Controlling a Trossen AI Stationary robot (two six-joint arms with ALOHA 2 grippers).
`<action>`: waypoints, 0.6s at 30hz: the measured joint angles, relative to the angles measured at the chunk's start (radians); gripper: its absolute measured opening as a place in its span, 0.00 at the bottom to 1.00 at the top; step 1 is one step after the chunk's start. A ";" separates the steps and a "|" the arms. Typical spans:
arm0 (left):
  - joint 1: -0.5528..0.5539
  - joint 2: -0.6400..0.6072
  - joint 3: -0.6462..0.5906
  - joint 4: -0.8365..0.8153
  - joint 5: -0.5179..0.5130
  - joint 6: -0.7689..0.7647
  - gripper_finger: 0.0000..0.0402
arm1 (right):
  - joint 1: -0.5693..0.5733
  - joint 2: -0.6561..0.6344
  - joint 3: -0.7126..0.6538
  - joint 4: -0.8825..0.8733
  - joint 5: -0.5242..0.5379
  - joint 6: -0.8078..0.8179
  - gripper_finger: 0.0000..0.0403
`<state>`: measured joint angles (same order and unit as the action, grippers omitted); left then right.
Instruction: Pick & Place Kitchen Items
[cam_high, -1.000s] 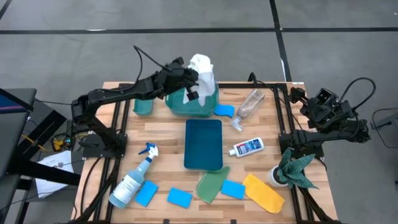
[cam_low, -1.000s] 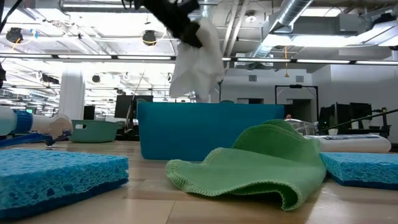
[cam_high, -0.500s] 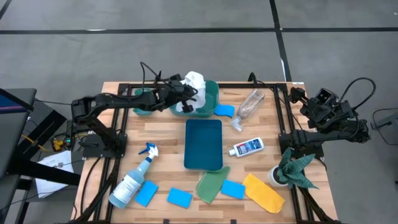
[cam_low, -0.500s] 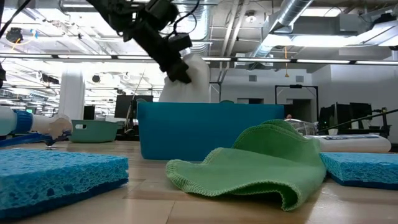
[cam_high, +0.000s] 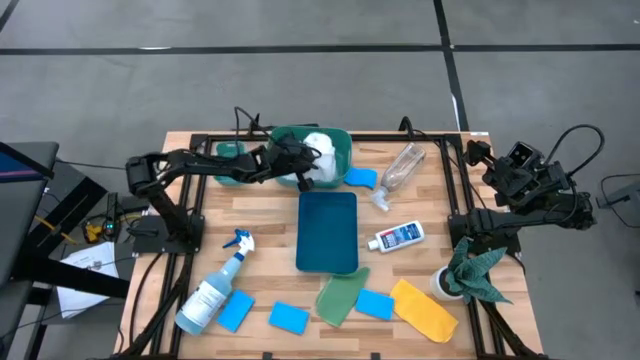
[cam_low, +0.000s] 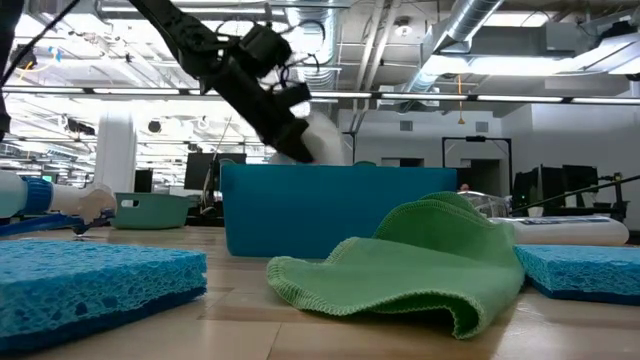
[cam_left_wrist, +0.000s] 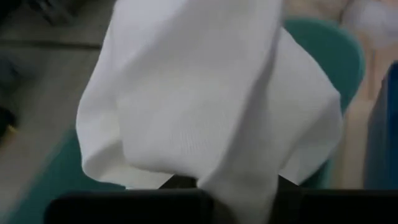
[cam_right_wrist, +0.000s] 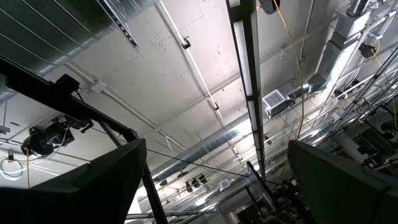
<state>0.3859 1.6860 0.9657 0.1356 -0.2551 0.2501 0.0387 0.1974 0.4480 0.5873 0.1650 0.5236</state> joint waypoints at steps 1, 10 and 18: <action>0.000 0.015 0.000 0.002 0.000 -0.020 0.02 | 0.000 0.000 0.000 0.000 0.000 0.000 0.94; 0.006 0.067 0.000 0.003 -0.002 -0.083 0.06 | 0.000 0.000 0.000 0.000 0.000 0.000 0.94; 0.009 0.066 0.000 0.001 -0.035 -0.158 0.09 | 0.000 0.000 0.000 0.000 0.000 0.000 0.94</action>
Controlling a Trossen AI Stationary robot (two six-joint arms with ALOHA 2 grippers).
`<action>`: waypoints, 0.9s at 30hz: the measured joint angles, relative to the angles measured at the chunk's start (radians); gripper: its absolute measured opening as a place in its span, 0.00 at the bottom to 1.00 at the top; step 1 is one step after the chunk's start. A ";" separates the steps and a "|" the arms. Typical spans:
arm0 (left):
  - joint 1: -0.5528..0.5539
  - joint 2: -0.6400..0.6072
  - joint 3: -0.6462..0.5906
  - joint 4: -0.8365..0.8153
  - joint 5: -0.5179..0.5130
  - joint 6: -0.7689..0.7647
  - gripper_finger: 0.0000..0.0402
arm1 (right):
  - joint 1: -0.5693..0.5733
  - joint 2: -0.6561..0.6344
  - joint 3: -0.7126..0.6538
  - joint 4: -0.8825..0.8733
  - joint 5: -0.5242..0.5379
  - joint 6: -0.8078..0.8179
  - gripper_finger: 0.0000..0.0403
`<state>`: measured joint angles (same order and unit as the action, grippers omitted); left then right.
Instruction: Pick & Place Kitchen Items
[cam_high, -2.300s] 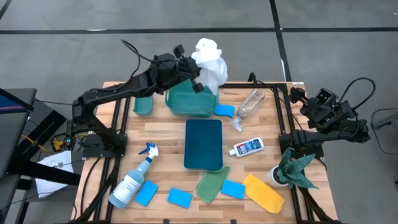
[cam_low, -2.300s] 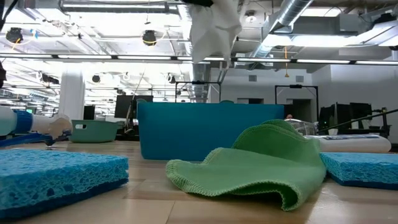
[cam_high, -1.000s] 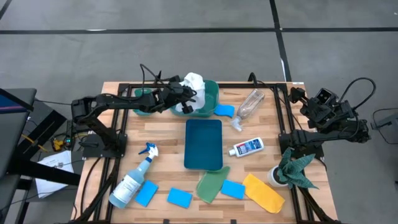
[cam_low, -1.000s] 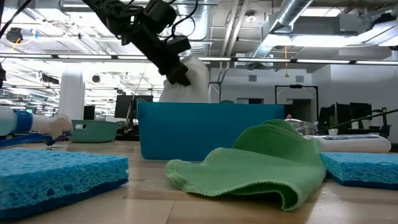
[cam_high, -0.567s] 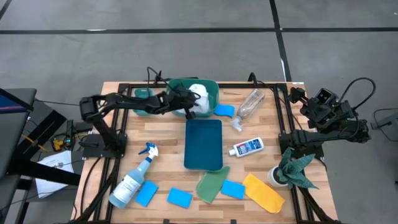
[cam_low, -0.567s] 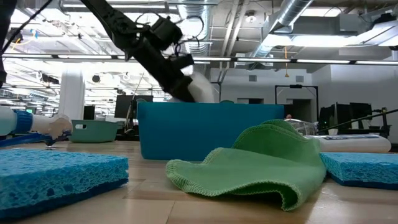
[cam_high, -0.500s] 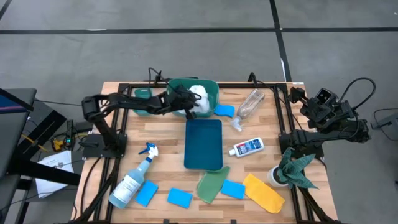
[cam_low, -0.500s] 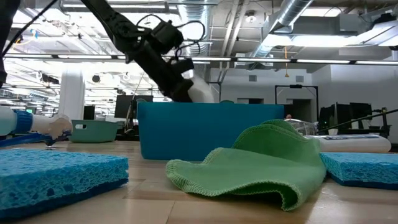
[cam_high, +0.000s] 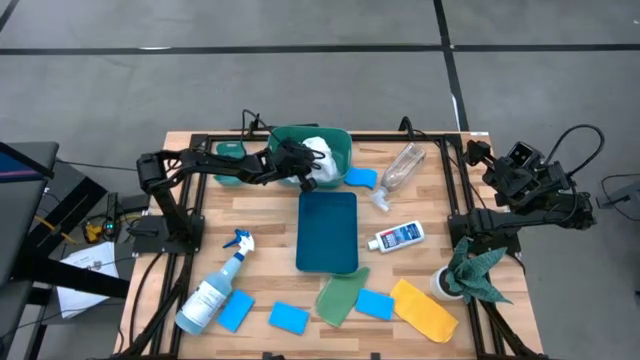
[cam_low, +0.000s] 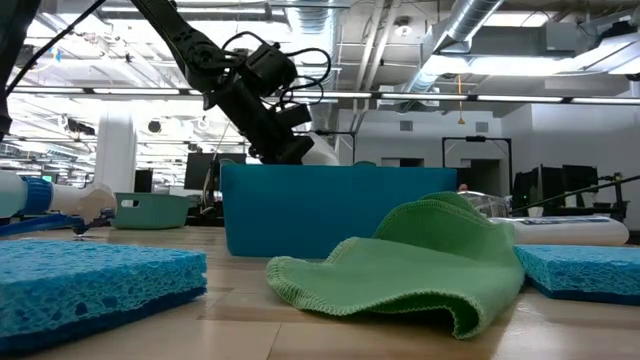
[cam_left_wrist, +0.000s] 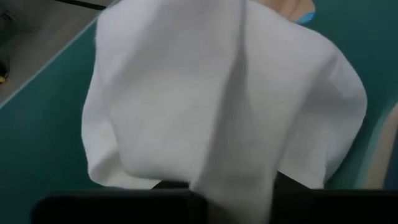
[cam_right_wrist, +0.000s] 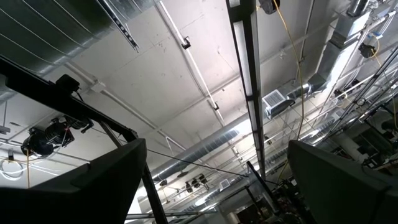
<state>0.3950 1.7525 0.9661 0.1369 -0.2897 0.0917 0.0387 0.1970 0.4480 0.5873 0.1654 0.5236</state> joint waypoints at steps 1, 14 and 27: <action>-0.001 0.000 0.000 0.000 0.000 -0.004 0.10 | 0.000 0.000 0.000 0.000 0.000 0.000 0.94; 0.028 -0.180 0.002 -0.001 -0.013 -0.001 0.37 | 0.000 0.000 0.000 0.001 0.000 0.000 0.94; 0.009 -0.291 0.002 -0.010 0.010 -0.001 0.55 | 0.000 0.000 0.000 0.002 -0.007 0.000 0.94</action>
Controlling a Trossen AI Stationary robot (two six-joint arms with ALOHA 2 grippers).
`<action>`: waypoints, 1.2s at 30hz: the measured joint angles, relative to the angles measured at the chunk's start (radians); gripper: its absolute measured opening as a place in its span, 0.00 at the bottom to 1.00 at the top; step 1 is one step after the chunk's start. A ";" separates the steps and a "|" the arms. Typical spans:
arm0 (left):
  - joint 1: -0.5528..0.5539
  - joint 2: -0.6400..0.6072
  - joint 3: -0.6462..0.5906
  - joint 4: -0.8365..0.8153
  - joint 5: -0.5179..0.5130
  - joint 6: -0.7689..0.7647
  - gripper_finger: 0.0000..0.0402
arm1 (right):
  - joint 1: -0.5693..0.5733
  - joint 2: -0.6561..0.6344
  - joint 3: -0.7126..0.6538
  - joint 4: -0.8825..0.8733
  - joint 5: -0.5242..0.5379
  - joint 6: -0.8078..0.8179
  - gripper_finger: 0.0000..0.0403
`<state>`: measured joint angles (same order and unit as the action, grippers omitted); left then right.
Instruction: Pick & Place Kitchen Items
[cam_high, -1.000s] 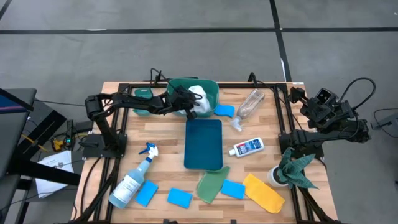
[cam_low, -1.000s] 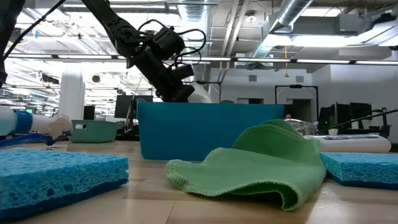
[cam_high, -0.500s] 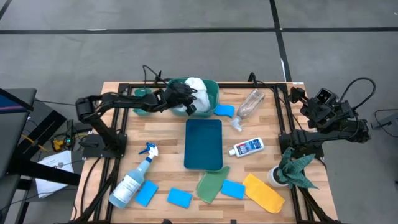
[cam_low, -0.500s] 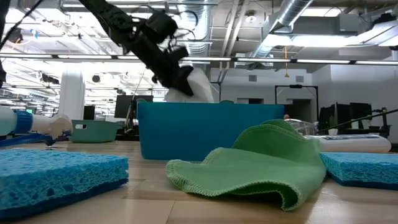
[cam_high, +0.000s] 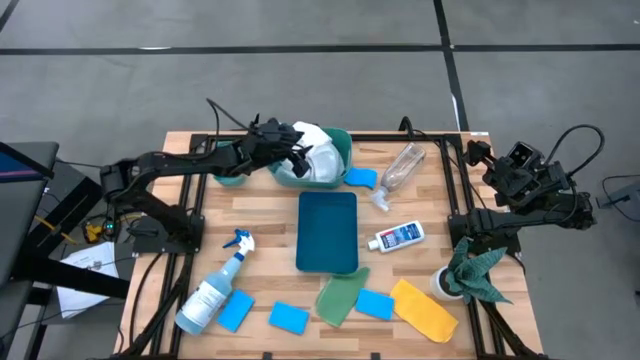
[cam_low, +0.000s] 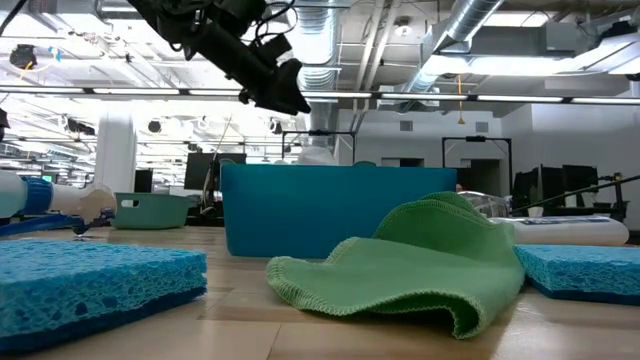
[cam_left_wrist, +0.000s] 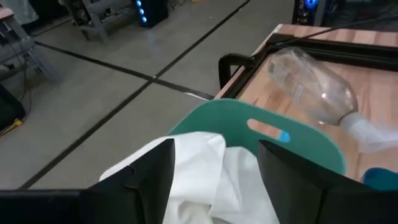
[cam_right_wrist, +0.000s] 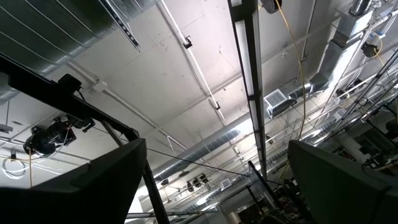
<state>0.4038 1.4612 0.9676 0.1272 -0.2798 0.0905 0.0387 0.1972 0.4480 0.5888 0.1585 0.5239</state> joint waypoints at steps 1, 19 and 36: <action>0.000 0.000 0.000 -0.001 0.000 -0.006 0.54 | 0.000 0.000 0.000 0.000 0.000 0.000 0.94; 0.011 0.326 -0.001 0.153 -0.103 -0.334 0.02 | 0.000 0.000 0.000 -0.002 -0.001 0.019 0.94; -0.074 0.146 0.001 -0.025 0.024 -0.228 0.01 | 0.000 0.000 0.000 -0.008 -0.005 0.037 0.94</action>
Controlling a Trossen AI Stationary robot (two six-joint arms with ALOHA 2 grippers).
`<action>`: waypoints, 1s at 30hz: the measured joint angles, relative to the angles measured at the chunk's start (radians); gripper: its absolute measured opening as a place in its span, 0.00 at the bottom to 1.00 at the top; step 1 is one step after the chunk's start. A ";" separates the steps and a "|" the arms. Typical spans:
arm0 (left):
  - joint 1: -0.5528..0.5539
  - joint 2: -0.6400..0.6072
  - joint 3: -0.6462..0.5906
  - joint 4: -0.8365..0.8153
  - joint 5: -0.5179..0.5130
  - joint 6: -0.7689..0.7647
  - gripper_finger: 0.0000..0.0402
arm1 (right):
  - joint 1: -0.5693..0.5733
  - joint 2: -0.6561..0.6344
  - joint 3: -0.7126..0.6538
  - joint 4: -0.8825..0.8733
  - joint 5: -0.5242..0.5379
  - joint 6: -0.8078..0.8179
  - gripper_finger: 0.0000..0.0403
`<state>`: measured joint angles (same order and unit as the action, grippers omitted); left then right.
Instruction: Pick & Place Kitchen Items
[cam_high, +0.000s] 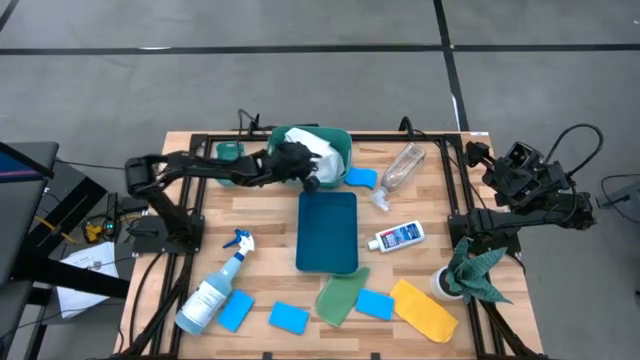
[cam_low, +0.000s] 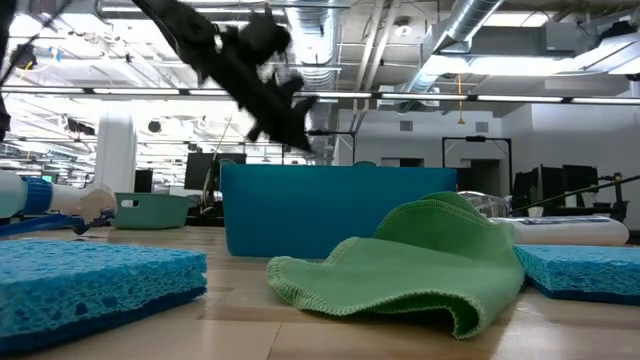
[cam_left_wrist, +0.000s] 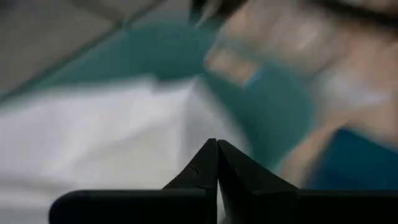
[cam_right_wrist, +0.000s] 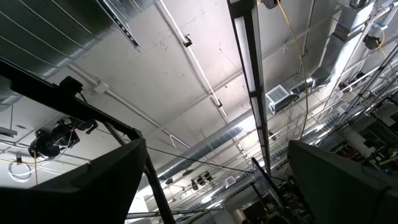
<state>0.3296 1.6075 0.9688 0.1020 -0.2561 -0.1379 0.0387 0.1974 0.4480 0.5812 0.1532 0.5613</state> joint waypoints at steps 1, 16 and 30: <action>-0.006 -0.036 -0.001 0.019 0.005 0.027 0.00 | 0.001 0.000 0.000 0.000 0.000 0.000 0.94; -0.068 -0.674 -0.304 0.090 0.451 0.028 0.00 | 0.000 0.000 0.000 -0.008 0.002 0.007 0.94; -0.405 -1.047 -0.686 0.172 0.062 -0.017 0.00 | 0.000 0.000 0.000 -0.035 0.059 0.006 0.94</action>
<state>-0.0758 0.5607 0.2826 0.2738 -0.1944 -0.1551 0.0387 0.1970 0.4477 0.5461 0.2123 0.5669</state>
